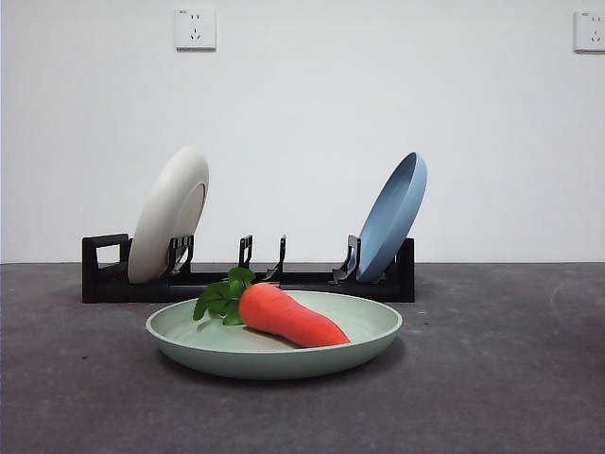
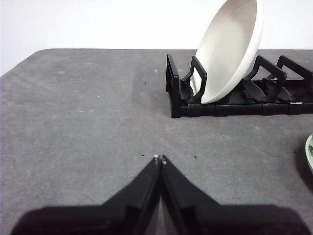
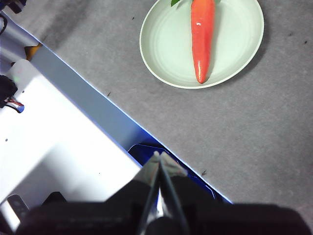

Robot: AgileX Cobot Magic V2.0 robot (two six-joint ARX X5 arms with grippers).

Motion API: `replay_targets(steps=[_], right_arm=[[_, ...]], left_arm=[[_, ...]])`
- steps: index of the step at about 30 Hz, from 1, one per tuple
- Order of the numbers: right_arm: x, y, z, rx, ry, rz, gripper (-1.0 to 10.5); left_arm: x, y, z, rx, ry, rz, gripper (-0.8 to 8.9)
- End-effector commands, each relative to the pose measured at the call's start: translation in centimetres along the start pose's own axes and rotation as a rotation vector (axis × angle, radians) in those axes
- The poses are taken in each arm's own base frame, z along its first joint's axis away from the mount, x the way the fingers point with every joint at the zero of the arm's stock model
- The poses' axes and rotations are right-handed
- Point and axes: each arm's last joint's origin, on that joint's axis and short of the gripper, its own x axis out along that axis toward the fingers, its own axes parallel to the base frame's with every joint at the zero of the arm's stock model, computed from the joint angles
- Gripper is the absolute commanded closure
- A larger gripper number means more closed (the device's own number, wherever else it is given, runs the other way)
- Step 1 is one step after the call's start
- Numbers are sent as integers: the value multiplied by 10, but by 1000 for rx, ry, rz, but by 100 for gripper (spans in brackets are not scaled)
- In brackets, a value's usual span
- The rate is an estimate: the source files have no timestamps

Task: Take the green plate from the plate rack,put the plate on the table,take the carrot from the table,put the carrot in the plate

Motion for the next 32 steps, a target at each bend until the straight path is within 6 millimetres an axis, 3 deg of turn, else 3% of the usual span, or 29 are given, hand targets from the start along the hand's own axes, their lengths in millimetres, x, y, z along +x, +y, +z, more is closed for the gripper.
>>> replay_targets(steps=[1,7,11,22,32], right_arm=[[-3,-1,0,-35,-29,-19,945],[-23,-17,-2,-72,-296,-101,945],[-23,-35,-21,-32,-495,-161,945],[30,-77,-89,-15,-838,-430,945],[63,-95,-124,77,-897,-629,945]], left_arm=[[1,0,-4,-6,9,2,817],[1,0,-4,-6,9,2,817],[1,0,-4,-6,9,2,816],[1,0,-4,-6,9,2,817],[1,0,-4,-6,9,2,817]])
